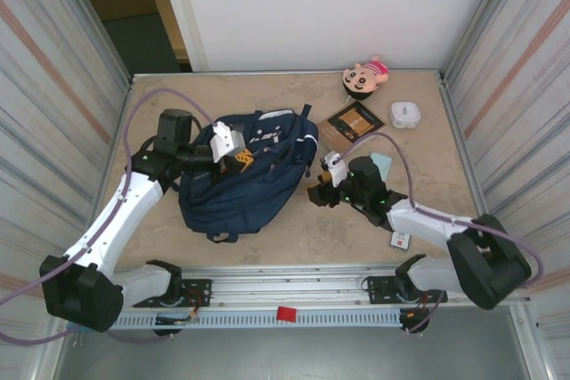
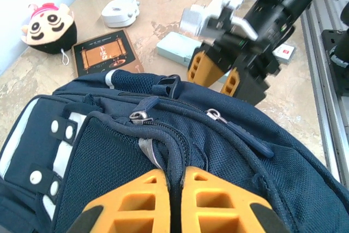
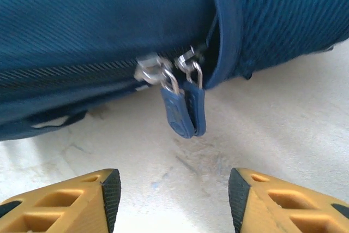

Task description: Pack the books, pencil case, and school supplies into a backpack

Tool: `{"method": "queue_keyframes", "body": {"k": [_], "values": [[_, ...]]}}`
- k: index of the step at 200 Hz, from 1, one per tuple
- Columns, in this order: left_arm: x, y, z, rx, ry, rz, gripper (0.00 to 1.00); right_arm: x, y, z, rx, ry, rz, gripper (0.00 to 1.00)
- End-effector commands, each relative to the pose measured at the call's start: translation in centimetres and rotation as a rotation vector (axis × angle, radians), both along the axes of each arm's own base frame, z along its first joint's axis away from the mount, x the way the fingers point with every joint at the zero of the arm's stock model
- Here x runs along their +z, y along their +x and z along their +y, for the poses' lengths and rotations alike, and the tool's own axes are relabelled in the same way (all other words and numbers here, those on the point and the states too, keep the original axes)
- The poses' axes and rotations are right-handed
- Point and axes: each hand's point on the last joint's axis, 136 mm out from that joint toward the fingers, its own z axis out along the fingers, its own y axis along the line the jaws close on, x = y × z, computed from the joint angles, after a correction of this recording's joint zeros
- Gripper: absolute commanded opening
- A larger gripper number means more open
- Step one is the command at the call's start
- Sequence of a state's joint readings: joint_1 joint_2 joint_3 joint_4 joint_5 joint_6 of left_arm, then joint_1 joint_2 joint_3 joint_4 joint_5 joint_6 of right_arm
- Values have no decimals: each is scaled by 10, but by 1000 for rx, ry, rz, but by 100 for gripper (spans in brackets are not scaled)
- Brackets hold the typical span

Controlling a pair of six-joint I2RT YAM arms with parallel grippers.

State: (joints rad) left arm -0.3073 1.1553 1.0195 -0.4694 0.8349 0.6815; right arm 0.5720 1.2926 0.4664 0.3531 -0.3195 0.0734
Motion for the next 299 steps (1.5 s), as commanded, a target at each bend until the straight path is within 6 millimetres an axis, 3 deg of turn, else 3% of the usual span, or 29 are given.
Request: {"method": "queue_keyframes", "body": {"k": [1,45,80,114,145,173,211,243,279,299], "values": [[51,-9,-7,-85,-102,-134,0,16,16,19,70,18,-105,54],[47,-8,-4,-63,-85,-145,0,22,24,31,111,35,-125,49],[41,-3,-2,-33,-74,-155,0,23,22,24,105,25,-122,31],[35,2,1,0,-54,-156,0,23,18,14,81,8,-121,35],[34,3,1,4,-60,-156,0,27,17,11,83,9,-129,13],[32,4,2,15,-55,-158,0,28,16,11,91,11,-124,2],[26,24,10,136,-23,-153,0,35,6,18,148,32,-96,2],[16,52,23,348,35,-158,0,46,-14,28,224,46,-38,3],[0,65,17,468,108,-201,0,57,-28,36,260,85,59,4],[-3,63,8,450,88,-186,0,57,-22,35,216,84,110,5]]}}
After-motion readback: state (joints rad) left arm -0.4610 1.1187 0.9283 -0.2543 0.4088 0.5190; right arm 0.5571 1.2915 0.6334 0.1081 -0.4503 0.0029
